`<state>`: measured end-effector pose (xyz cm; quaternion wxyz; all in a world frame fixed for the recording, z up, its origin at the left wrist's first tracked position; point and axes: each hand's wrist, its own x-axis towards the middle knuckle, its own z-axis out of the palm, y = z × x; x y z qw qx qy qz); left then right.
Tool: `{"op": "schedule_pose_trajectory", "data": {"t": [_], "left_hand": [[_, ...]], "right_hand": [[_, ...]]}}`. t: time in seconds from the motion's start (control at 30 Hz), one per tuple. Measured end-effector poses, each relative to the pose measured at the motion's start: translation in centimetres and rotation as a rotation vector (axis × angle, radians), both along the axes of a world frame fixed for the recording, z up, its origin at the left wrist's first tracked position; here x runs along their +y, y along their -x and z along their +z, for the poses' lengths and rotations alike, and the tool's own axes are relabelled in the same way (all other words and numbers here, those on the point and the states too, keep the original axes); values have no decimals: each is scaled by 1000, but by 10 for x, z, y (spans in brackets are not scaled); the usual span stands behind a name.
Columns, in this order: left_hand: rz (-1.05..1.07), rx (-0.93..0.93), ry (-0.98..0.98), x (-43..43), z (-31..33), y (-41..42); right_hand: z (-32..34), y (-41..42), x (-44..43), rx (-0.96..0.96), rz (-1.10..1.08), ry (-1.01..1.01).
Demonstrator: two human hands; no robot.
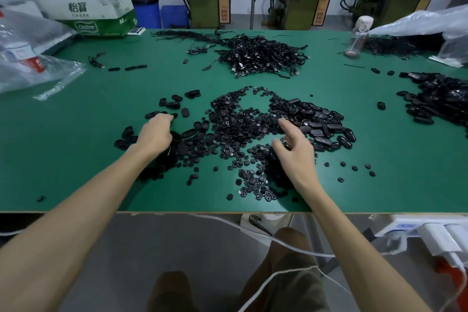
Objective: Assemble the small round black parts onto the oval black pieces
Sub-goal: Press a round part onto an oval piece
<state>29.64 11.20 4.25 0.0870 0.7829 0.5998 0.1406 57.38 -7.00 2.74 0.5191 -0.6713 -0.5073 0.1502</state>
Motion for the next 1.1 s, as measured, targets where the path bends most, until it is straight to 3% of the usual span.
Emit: {"op": "schedule_pose_trajectory", "data": {"t": [0.1, 0.23, 0.4, 0.63, 0.93, 1.1], "left_hand": [[-6, 111, -182, 5, -1, -1], [-26, 165, -214, 3, -2, -1], [-13, 132, -275, -4, -1, -5], [-107, -270, -239, -34, 15, -41], [-278, -806, 16, -99, 9, -108], [-244, -1035, 190, -111, -2, -123]], "right_hand": [[0, 5, 2, -236, 81, 80], [-2, 10, 5, -459, 179, 211], [-4, 8, 4, -400, 169, 202], [-4, 9, 6, -334, 155, 187], [-5, 7, 8, -414, 88, 92], [-4, 6, 6, -191, 8, 11]]}}
